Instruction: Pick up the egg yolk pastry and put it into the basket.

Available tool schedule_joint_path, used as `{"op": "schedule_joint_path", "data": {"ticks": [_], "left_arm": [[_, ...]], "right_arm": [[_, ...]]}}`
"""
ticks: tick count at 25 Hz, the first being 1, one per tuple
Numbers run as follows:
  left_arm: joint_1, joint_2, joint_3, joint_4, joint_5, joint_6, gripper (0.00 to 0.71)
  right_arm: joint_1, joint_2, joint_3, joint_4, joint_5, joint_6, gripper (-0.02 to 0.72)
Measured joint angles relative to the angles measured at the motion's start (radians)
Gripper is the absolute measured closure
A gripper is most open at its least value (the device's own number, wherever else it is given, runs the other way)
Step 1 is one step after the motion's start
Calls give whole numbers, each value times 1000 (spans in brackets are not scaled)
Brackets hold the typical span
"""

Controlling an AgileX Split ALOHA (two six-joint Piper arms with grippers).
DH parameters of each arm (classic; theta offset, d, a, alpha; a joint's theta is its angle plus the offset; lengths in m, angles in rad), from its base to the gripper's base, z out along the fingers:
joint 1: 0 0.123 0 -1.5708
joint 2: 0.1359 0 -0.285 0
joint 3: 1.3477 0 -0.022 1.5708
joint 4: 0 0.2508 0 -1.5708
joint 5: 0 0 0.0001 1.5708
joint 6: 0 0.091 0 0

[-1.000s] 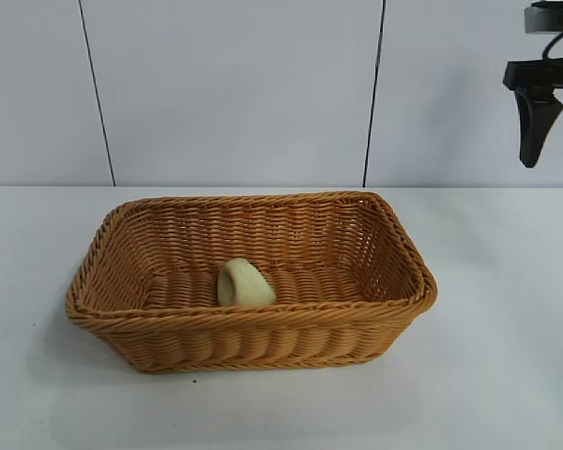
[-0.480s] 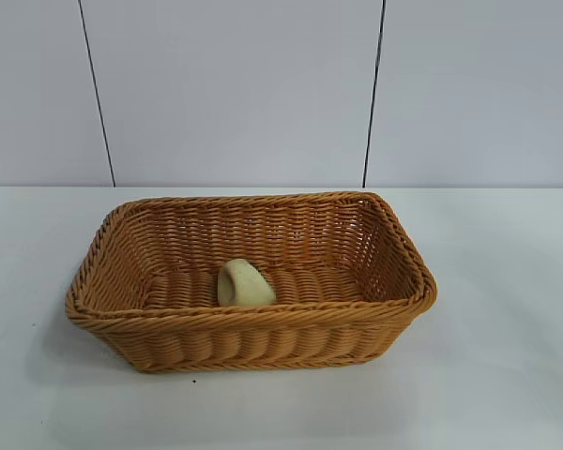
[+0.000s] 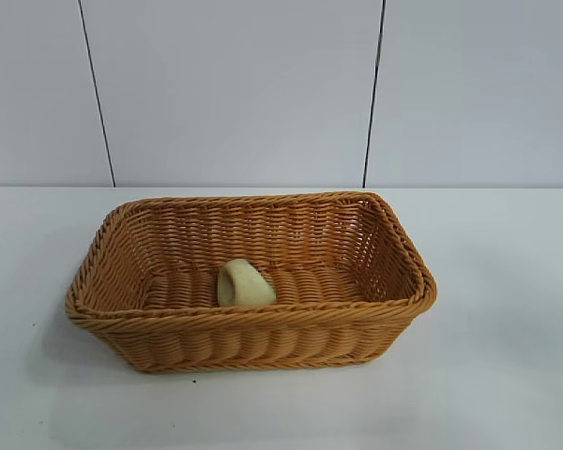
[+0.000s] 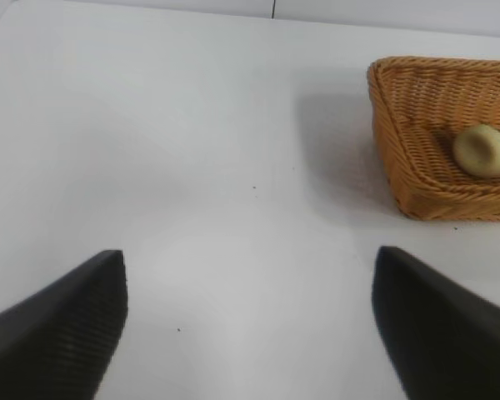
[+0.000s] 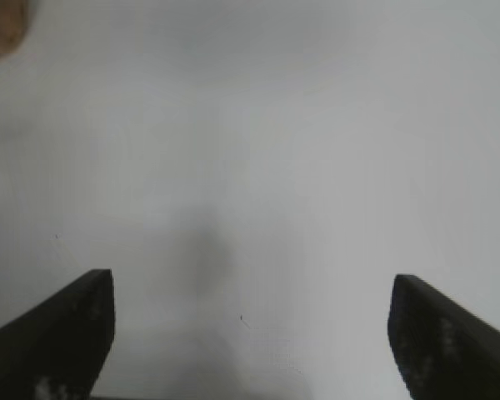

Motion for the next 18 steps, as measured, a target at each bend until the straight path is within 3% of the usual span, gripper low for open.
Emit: {"op": "schedule_joint_path", "data": {"ticks": [13, 18], "left_arm": [[0, 0, 0, 0, 0, 0, 126], [0, 0, 0, 0, 0, 0, 126]], "right_arm": [[0, -445, 3, 0, -1, 0, 66], [0, -468, 3, 0, -2, 0, 66]]}}
